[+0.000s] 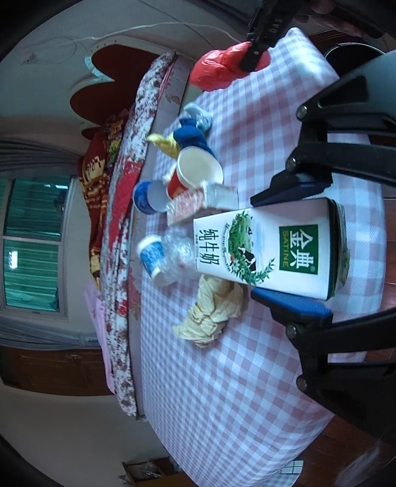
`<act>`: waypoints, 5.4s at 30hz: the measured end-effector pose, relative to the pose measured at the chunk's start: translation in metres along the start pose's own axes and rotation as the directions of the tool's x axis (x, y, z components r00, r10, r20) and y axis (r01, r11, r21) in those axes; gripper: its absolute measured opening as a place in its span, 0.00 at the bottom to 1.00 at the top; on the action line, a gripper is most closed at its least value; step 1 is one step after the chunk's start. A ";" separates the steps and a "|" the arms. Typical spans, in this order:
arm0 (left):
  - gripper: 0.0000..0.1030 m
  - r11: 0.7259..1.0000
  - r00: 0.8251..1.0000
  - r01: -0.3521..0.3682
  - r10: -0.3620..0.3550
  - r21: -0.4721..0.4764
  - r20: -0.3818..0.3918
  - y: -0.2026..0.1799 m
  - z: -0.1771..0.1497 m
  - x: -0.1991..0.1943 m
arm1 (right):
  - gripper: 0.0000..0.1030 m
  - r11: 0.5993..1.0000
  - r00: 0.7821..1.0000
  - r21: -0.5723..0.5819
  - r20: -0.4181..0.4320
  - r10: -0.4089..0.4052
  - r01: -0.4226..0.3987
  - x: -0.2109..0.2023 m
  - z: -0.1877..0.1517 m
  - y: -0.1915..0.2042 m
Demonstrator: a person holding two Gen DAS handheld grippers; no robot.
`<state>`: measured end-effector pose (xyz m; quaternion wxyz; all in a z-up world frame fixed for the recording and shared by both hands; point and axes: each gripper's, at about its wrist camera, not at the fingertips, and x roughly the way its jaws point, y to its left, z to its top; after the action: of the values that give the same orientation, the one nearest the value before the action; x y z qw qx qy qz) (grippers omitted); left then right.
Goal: Collect trash
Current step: 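Grasp the green-and-white milk carton with the left tool while the right tool grasps the red plastic bag, then carry carton and red bag over the black bucket and open both tools, then move both tools back over the table toward the remaining trash, then grasp the crumpled yellow cloth with the left tool while the right tool grasps the red paper cup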
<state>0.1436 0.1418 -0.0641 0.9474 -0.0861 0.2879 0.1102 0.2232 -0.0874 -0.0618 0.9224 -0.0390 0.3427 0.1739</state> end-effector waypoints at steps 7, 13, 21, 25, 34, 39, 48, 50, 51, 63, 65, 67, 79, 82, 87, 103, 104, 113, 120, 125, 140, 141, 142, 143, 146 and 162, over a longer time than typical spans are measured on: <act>0.53 0.996 0.997 0.063 -0.066 0.069 0.039 -0.029 -0.004 -0.028 | 0.29 0.999 0.999 0.030 0.028 -0.037 0.036 -0.041 -0.023 -0.023; 0.53 0.982 0.988 0.139 -0.147 0.131 0.051 -0.066 -0.014 -0.047 | 0.29 0.995 0.995 0.076 0.063 -0.073 0.068 -0.081 -0.039 -0.049; 0.53 0.941 0.961 0.261 -0.274 0.215 0.034 -0.122 -0.029 -0.070 | 0.29 0.980 0.987 0.144 0.065 -0.147 0.137 -0.125 -0.072 -0.094; 0.53 0.910 0.941 0.322 -0.337 0.261 0.013 -0.154 -0.039 -0.078 | 0.29 0.963 0.980 0.194 0.042 -0.197 0.185 -0.145 -0.094 -0.126; 0.53 0.816 0.881 0.463 -0.465 0.345 -0.083 -0.226 -0.074 -0.094 | 0.29 0.932 0.969 0.263 -0.039 -0.246 0.247 -0.169 -0.145 -0.180; 0.53 0.758 0.840 0.538 -0.517 0.370 -0.162 -0.262 -0.099 -0.096 | 0.29 0.928 0.969 0.279 -0.086 -0.233 0.247 -0.170 -0.173 -0.199; 0.53 0.707 0.797 0.603 -0.523 0.370 -0.302 -0.297 -0.135 -0.066 | 0.29 0.949 0.966 0.235 -0.201 -0.164 0.210 -0.138 -0.202 -0.227; 0.53 0.704 0.790 0.612 -0.521 0.360 -0.324 -0.302 -0.137 -0.059 | 0.29 0.952 0.963 0.227 -0.221 -0.153 0.203 -0.130 -0.206 -0.232; 0.53 0.701 0.785 0.617 -0.519 0.357 -0.338 -0.306 -0.141 -0.056 | 0.29 0.954 0.962 0.226 -0.233 -0.143 0.197 -0.125 -0.208 -0.235; 0.96 0.745 0.804 0.568 -0.413 0.349 -0.427 -0.307 -0.172 -0.037 | 0.89 0.925 0.911 0.244 -0.367 -0.188 0.290 -0.087 -0.238 -0.263; 0.99 0.767 0.830 0.530 -0.380 0.361 -0.409 -0.301 -0.174 -0.038 | 0.98 0.923 0.911 0.240 -0.358 -0.204 0.300 -0.089 -0.236 -0.262; 0.99 0.785 0.843 0.503 -0.356 0.360 -0.402 -0.295 -0.177 -0.040 | 0.99 0.921 0.909 0.227 -0.352 -0.225 0.316 -0.091 -0.234 -0.259; 0.99 0.803 0.870 0.464 -0.331 0.374 -0.366 -0.285 -0.158 -0.040 | 0.99 0.914 0.907 0.224 -0.337 -0.252 0.337 -0.097 -0.229 -0.239; 0.99 0.810 0.876 0.455 -0.331 0.371 -0.351 -0.277 -0.152 -0.046 | 0.99 0.913 0.911 0.221 -0.316 -0.266 0.343 -0.105 -0.224 -0.232; 0.99 0.822 0.885 0.442 -0.333 0.360 -0.324 -0.267 -0.142 -0.053 | 0.99 0.906 0.917 0.240 -0.288 -0.278 0.350 -0.116 -0.218 -0.224; 0.99 0.875 0.920 0.374 -0.309 0.307 -0.242 -0.221 -0.117 -0.072 | 0.99 0.916 0.939 0.237 -0.197 -0.283 0.325 -0.130 -0.199 -0.175; 0.99 0.877 0.921 0.372 -0.308 0.305 -0.239 -0.219 -0.117 -0.073 | 0.99 0.917 0.941 0.237 -0.189 -0.280 0.320 -0.130 -0.197 -0.172; 0.99 0.910 0.944 0.318 -0.279 0.264 -0.176 -0.181 -0.098 -0.084 | 0.99 0.932 0.959 0.226 -0.052 -0.280 0.284 -0.135 -0.173 -0.143; 0.99 0.947 0.967 0.243 -0.221 0.209 -0.123 -0.137 -0.079 -0.083 | 0.99 0.943 0.958 0.207 0.063 -0.279 0.261 -0.134 -0.147 -0.117; 0.99 0.969 0.982 0.177 -0.162 0.174 -0.096 -0.103 -0.068 -0.080 | 0.99 0.966 0.971 0.160 0.095 -0.220 0.203 -0.121 -0.119 -0.083; 0.99 0.999 0.998 -0.051 0.051 0.019 -0.030 0.027 -0.022 -0.057 | 0.99 0.999 0.997 -0.053 0.077 0.007 -0.003 -0.045 -0.024 0.029; 0.99 0.998 0.998 -0.061 0.061 0.011 -0.028 0.034 -0.019 -0.053 | 0.99 0.998 0.997 -0.055 0.070 0.014 -0.010 -0.039 -0.020 0.032; 0.99 0.997 0.997 -0.077 0.077 0.007 -0.027 0.041 -0.015 -0.048 | 0.99 0.998 0.997 -0.056 0.066 0.031 -0.028 -0.033 -0.014 0.036; 0.99 0.997 0.996 -0.083 0.083 0.004 -0.028 0.046 -0.012 -0.045 | 0.99 0.998 0.997 -0.058 0.066 0.040 -0.036 -0.027 -0.009 0.040; 0.99 0.994 0.994 -0.104 0.104 -0.012 -0.032 0.059 0.002 -0.027 | 0.96 0.997 0.997 -0.060 0.061 0.055 -0.052 -0.006 0.009 0.047; 0.88 0.992 0.982 -0.116 0.106 -0.057 -0.154 0.080 0.045 0.088 | 0.41 0.987 0.993 -0.118 -0.052 0.104 -0.110 0.110 0.072 0.083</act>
<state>0.2176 0.2431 -0.0847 0.9121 -0.1089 0.3591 0.1655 0.3166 0.0363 -0.0737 0.8996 -0.0803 0.3542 0.2427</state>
